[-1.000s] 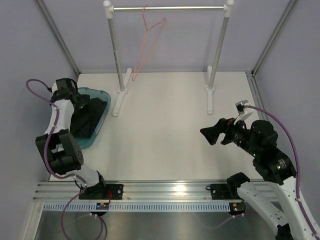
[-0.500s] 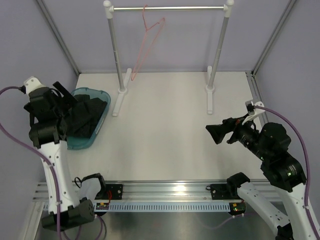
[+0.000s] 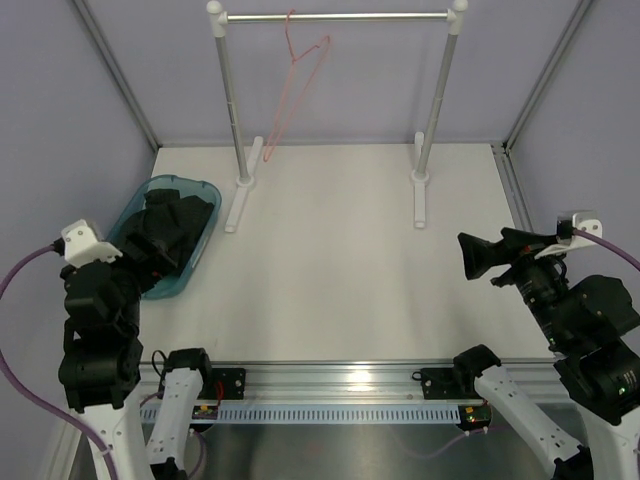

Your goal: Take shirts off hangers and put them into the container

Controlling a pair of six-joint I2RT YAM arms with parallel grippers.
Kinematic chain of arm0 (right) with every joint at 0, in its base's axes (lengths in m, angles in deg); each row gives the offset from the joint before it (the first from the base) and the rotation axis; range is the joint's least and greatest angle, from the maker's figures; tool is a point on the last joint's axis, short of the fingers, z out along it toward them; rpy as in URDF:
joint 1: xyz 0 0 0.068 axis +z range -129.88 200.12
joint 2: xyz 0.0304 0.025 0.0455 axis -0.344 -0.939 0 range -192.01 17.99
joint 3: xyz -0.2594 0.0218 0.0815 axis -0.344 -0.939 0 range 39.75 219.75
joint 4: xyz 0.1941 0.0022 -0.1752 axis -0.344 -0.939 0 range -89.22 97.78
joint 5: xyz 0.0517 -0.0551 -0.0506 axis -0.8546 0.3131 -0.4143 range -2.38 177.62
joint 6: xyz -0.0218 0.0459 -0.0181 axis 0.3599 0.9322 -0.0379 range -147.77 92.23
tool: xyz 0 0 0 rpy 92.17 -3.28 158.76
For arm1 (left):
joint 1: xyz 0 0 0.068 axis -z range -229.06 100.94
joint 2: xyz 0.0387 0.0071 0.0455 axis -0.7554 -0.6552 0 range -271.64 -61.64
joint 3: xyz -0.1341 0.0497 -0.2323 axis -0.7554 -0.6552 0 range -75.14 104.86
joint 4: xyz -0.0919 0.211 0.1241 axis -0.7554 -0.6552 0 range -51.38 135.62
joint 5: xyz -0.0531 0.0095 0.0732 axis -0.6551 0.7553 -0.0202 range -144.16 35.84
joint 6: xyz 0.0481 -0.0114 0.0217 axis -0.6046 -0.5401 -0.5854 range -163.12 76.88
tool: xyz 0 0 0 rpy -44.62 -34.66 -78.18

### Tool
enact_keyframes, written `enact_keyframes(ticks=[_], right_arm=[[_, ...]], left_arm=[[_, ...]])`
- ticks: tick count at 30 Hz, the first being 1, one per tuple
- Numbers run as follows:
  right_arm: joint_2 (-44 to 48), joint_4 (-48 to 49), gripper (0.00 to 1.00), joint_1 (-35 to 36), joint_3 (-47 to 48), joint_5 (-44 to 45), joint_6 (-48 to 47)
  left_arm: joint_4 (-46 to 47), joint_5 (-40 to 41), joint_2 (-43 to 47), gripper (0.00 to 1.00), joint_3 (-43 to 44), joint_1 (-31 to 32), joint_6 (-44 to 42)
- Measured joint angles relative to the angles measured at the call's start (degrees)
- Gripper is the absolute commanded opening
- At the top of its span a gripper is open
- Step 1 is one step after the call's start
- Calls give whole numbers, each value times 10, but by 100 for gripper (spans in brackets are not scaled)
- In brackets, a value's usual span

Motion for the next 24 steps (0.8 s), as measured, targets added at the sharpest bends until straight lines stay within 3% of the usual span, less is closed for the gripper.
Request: enact_keyframes(ticks=[8,13,24], right_arm=[[19,-9,100,0,3,52,-10],[20,-9,100,0,1,56,-10],[21,5,99,0,-31,63,-5]], left_arm=[[-62,25,59,99,-96,62,20],[-73,49,89,99,-100,97,33],[-74,54,88,99,-104,114,47]])
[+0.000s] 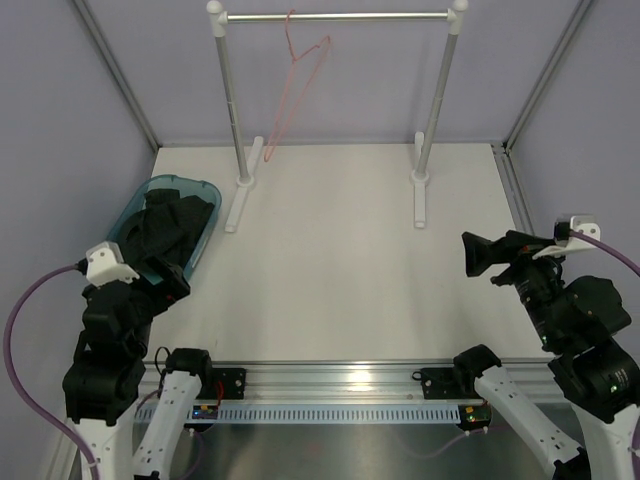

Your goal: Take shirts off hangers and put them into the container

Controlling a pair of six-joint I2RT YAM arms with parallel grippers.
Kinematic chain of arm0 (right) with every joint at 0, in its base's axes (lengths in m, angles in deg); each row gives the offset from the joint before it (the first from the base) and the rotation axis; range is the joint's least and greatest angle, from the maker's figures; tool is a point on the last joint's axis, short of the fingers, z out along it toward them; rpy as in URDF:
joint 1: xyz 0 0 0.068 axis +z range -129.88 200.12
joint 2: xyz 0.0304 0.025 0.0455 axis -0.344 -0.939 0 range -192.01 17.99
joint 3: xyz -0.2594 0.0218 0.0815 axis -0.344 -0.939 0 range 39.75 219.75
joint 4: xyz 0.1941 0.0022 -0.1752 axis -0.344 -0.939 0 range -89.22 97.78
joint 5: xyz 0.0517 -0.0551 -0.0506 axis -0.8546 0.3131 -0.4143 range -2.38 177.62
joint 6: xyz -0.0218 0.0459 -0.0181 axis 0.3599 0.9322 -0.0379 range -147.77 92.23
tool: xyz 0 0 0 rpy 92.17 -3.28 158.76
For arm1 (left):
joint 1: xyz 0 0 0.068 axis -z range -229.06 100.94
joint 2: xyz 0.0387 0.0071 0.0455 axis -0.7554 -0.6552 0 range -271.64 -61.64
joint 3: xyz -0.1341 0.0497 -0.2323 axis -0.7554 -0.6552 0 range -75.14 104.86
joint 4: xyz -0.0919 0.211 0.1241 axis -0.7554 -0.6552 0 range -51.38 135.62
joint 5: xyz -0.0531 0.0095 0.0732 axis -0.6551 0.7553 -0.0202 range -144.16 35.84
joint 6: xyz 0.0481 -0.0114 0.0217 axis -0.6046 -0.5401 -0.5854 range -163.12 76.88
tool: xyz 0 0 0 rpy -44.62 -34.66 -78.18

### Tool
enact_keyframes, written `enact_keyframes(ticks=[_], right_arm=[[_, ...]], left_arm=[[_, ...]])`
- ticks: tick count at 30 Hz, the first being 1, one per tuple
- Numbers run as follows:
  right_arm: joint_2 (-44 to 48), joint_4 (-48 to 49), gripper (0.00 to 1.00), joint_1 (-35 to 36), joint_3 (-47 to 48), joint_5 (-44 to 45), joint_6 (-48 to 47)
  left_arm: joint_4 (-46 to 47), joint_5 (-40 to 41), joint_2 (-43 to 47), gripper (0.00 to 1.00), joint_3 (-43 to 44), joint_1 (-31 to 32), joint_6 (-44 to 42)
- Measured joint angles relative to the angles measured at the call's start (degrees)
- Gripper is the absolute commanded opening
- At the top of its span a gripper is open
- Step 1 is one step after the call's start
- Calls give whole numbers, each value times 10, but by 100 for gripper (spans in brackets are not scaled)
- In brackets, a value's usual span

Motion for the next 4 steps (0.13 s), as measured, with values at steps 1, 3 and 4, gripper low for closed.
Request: enact_keyframes(ticks=[1,3,4], right_arm=[[0,1,99,0,-1,0,0],[0,3,99,0,-1,0,0],[0,4,100,0,-1,0,0]], left_arm=[[0,0,-1,99,0,1,0],[0,0,-5,99,0,2,0],[0,-1,-7,99,0,2,2]])
